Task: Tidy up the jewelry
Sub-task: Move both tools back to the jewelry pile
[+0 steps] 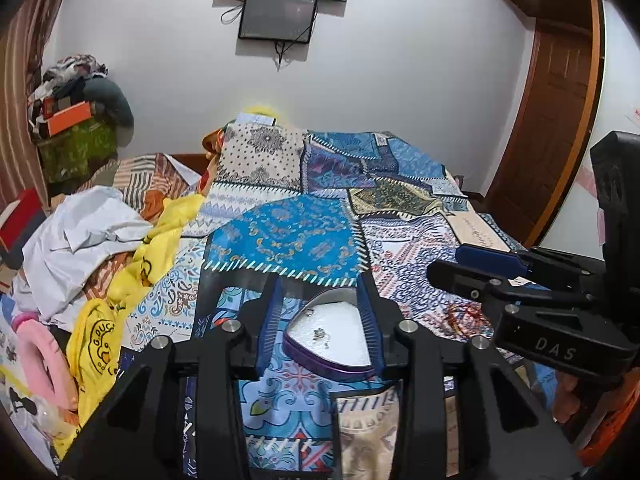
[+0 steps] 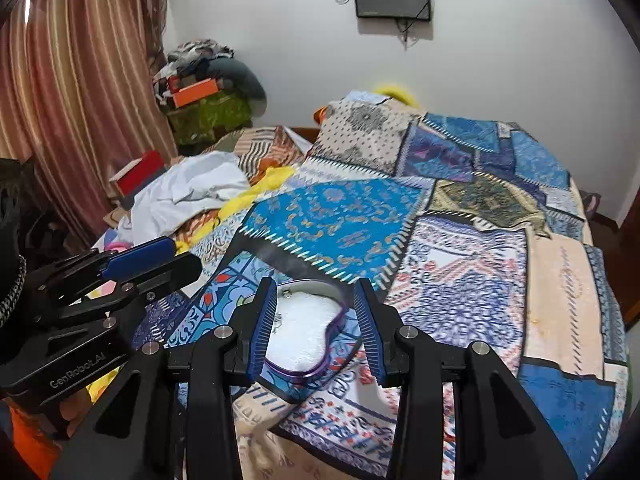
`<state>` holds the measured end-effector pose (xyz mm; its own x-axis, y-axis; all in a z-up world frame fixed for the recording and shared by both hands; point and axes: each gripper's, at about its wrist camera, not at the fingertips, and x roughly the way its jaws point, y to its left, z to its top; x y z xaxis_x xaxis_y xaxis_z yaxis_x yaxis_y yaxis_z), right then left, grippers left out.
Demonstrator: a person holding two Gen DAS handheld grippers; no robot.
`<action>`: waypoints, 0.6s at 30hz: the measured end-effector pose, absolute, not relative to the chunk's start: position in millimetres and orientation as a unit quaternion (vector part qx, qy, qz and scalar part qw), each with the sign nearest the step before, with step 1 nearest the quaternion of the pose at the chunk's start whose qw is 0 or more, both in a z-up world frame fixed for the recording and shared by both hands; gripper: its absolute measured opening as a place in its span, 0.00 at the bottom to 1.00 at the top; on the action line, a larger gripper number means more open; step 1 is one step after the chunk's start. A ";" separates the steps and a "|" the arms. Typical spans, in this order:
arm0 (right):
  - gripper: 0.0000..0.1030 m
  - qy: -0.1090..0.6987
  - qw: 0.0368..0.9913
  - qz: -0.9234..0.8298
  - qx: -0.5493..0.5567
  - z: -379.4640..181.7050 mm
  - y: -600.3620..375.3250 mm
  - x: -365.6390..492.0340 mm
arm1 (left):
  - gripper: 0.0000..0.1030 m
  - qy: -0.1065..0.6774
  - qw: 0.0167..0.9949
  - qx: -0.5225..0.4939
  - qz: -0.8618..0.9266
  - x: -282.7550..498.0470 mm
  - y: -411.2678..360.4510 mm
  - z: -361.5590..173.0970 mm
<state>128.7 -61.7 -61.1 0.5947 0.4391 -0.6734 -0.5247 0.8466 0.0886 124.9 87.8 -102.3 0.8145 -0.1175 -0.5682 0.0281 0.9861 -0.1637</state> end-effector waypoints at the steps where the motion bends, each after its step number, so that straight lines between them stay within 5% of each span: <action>1: 0.35 0.357 0.893 0.268 -0.058 -58.5 -64.5 127.1 | 0.42 0.300 0.950 -0.073 -0.039 123.1 84.2 -99.4; 5: 0.36 0.346 0.900 0.262 -0.051 -49.0 -78.1 121.8 | 0.49 0.294 0.952 -0.071 -0.046 118.4 70.6 -91.8; 9: 0.47 0.334 0.909 0.246 -0.044 -42.9 -98.5 116.4 | 0.54 0.294 0.952 -0.069 -0.052 118.3 54.5 -87.3; 18: 0.47 0.324 0.924 0.202 -0.026 -40.5 -151.1 114.3 | 0.63 0.310 0.947 -0.055 -0.063 129.2 21.4 -89.5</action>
